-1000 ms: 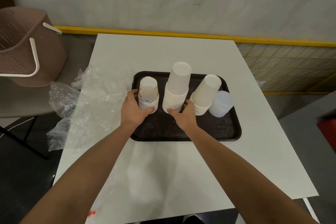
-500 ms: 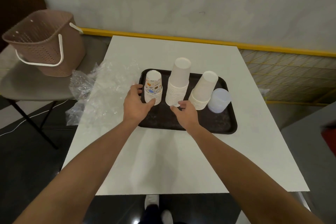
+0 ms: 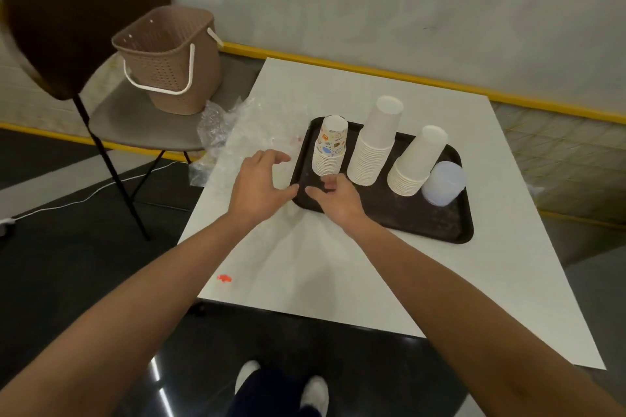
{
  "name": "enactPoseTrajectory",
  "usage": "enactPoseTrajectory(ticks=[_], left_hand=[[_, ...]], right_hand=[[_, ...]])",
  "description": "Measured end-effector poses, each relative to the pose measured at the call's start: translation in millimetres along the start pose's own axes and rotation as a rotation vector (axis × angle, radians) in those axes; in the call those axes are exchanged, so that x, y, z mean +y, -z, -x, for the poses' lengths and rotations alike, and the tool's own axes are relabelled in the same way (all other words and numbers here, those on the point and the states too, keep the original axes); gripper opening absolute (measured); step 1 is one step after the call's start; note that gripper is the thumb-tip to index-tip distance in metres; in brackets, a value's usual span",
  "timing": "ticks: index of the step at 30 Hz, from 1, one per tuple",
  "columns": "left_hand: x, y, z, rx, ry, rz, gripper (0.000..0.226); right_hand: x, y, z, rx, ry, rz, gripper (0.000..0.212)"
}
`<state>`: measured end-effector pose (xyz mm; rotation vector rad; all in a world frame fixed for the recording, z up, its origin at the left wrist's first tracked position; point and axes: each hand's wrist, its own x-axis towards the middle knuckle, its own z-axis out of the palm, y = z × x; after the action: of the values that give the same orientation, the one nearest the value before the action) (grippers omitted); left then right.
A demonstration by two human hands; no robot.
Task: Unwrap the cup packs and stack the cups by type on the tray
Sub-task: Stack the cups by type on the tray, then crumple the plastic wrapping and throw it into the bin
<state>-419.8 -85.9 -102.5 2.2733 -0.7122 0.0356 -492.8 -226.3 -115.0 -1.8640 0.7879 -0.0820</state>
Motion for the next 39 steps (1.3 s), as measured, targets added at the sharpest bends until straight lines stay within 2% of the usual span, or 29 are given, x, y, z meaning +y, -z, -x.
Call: enactPoseTrajectory(ticks=[3,8,11,15,22,26,32,37,39], left_hand=[[-21,13,12,-0.095,0.034,-0.064,0.051],[-55,32,29,-0.166,0.117,-0.118,0.049],[-73,30,39,-0.245,0.237,-0.117,0.056],[-82,22,48,-0.367,0.373,0.004,0.061],[-79,11,54,-0.474,0.358,0.188,0.046],[-68,5,55,-0.488,0.3,0.255,0.04],[-47,1,48,-0.456,0.27,0.398,0.04],[-17,11,38,-0.565,0.18,0.49,0.069],[-9,13,35,-0.578,0.124,0.546,0.087]], right_hand=[[-8,-21,5,-0.111,-0.107,0.019,0.072],[-13,-55,14,-0.185,-0.272,-0.016,0.085],[-12,-74,17,-0.209,-0.332,-0.066,0.086],[-6,-91,23,-0.21,-0.379,-0.112,0.085],[9,-94,34,-0.171,-0.396,-0.14,0.084],[14,-83,39,-0.155,-0.372,-0.184,0.072],[8,-53,44,-0.079,-0.261,-0.162,0.034],[-6,-24,47,-0.063,-0.133,-0.181,0.016],[-12,-16,48,-0.023,-0.098,-0.164,0.017]])
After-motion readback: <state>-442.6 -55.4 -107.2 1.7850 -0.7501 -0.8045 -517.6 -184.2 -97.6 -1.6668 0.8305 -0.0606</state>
